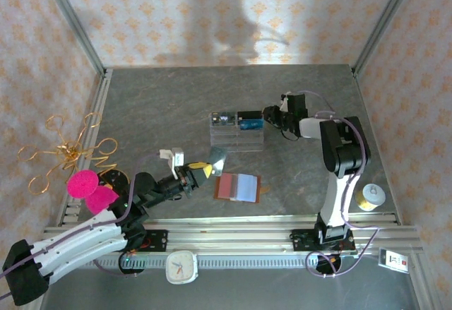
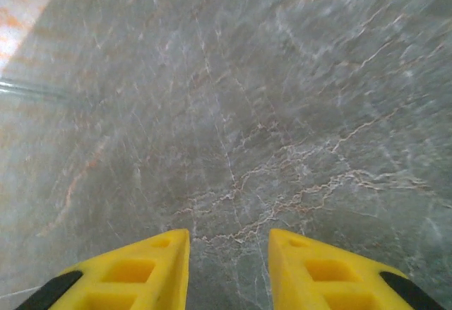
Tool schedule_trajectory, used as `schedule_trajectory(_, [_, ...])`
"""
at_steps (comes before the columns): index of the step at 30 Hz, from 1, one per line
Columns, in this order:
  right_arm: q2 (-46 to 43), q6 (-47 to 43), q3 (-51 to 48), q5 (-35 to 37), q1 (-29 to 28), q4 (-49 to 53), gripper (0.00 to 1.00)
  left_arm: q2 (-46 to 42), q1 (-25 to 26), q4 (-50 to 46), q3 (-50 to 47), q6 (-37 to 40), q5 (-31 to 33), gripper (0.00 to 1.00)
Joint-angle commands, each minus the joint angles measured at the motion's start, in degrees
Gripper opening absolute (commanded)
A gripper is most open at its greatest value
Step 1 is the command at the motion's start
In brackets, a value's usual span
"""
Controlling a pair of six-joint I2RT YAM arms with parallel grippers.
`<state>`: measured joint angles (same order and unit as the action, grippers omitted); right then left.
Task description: Take the credit cards out of the card holder
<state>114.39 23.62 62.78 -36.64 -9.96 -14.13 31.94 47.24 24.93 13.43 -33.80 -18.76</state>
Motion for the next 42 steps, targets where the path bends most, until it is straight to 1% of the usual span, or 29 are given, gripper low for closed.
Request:
schedule_trajectory(1, [1.62,-4.3,2.91,-5.76,-0.65,2.62,0.33,-1.25,0.19,-1.71,1.84,2.37,1.13,0.0])
schedule_trajectory(5, [1.24,-6.06,2.26,-7.26,-2.26,3.15,0.33,-0.71,0.22,-2.58,2.38,2.92,1.14,0.0])
schedule_trajectory(11, [-2.73,-5.65,-2.04,-5.16,-4.09,1.82,0.32,0.26,0.22,-5.99,4.42,4.41,1.6,0.0])
schedule_trajectory(17, [-12.23,-4.91,-6.95,7.29,-3.41,2.12,0.34,2.34,0.22,-12.44,10.01,8.92,1.36,0.0])
schedule_trajectory(19, [-16.53,-4.73,-8.65,10.51,-3.23,2.44,0.34,5.01,0.2,-15.19,13.3,12.45,1.0,0.0])
schedule_trajectory(20, [-18.54,-4.38,-9.75,11.41,-3.29,2.32,0.34,6.4,0.16,-16.19,14.76,14.4,0.98,0.0])
schedule_trajectory(23, [-25.76,-1.95,-14.78,14.65,-3.92,0.61,0.34,12.4,0.09,-19.67,20.55,23.44,1.78,0.0])
schedule_trajectory(28, [-37.53,1.17,-24.19,16.16,-5.33,-1.15,0.34,24.78,-1.16,-25.82,33.27,41.77,4.33,0.0])
schedule_trajectory(29, [-39.9,1.81,-25.9,16.12,-5.45,-1.17,0.34,27.58,-2.02,-27.26,36.41,45.1,4.16,0.0])
schedule_trajectory(31, [-43.87,2.62,-28.68,15.9,-5.6,-0.62,0.34,32.88,-4.18,-31.93,42.03,52.71,0.4,0.0])
schedule_trajectory(32, [-45.67,3.19,-29.83,15.57,-5.6,-0.3,0.34,35.34,-4.72,-34.65,44.47,57.11,-0.5,0.0])
schedule_trajectory(33, [-47.19,3.59,-31.23,15.06,-5.6,-0.2,0.34,37.4,-5.19,-36.37,46.25,60.91,0.5,0.0])
schedule_trajectory(34, [-49.0,4.0,-32.34,14.49,-5.68,-0.5,0.34,39.02,-5.94,-37.58,47.8,63.77,1.36,0.0])
schedule_trajectory(35, [-50.22,4.18,-33.26,14.1,-5.73,-0.16,0.34,40.81,-7.4,-38.69,49.28,66.17,0.65,0.0])
schedule_trajectory(38, [-52.65,4.08,-34.94,13.91,-5.86,1.69,0.34,45.88,-11.43,-43.7,54.24,72.48,-3.9,0.0])
schedule_trajectory(39, [-53.47,4.19,-35.59,14.14,-5.86,2.08,0.34,47.95,-12.16,-46.03,56.13,74.77,-4.92,0.0])
schedule_trajectory(42, [-55.59,4.52,-36.7,13.8,-5.86,3.31,0.34,52.34,-13.11,-49.98,59.56,80.46,-4.63,0.0])
